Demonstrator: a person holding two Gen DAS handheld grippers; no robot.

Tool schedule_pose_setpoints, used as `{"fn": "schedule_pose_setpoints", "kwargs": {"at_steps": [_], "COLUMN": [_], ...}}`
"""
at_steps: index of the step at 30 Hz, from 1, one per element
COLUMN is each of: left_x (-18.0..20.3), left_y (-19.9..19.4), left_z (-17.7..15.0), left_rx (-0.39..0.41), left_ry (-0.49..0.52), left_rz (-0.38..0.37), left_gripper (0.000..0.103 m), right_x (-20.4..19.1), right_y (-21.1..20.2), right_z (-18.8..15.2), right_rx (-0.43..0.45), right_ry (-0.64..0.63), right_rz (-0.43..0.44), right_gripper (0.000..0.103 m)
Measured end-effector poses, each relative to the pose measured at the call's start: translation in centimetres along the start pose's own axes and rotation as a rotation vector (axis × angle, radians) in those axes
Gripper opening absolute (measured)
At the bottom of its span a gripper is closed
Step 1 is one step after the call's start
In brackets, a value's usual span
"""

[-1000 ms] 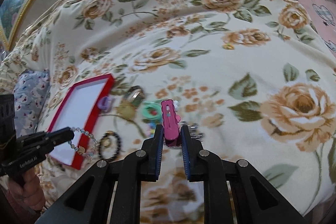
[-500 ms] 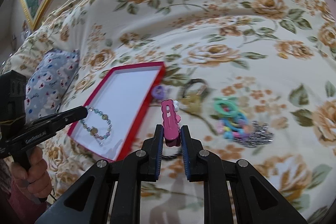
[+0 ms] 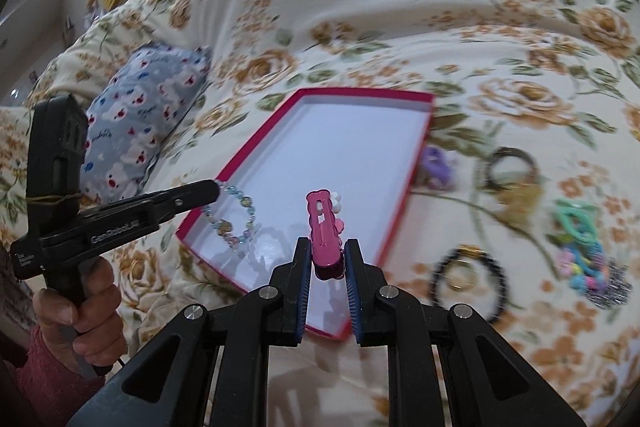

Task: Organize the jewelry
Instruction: 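Carry the bracelet with the left tool into the red box while the right tool drops the pink clip there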

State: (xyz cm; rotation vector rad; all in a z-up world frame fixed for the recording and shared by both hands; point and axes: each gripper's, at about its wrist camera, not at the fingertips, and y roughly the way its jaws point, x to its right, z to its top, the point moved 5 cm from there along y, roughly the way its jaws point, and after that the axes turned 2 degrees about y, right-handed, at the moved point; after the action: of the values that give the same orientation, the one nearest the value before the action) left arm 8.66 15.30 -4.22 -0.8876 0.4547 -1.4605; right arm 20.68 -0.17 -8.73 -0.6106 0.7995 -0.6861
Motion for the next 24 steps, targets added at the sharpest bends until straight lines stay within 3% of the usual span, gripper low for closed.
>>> {"fn": "schedule_pose_setpoints", "kwargs": {"at_steps": [10,17,24], "left_x": [-2.6,-3.3,-3.1], "left_y": [2.9,5.0,5.6], "left_z": [0.3,-0.1,-0.4], "left_rx": [-0.038,-0.089,-0.107], "left_ry": [-0.042,-0.045,-0.044], "left_rz": [0.048,0.110,0.126], "left_gripper": [0.006,0.007,0.007], "right_x": [-0.9,-0.6,-0.4], "right_y": [4.6,6.1,6.4], "right_z": [-0.8,-1.5,-1.7], "right_rx": [-0.090,-0.152,-0.166], "right_ry": [-0.022,-0.020,-0.026], "right_rz": [0.004,0.006,0.006], "right_gripper": [0.016,0.016,0.017]}}
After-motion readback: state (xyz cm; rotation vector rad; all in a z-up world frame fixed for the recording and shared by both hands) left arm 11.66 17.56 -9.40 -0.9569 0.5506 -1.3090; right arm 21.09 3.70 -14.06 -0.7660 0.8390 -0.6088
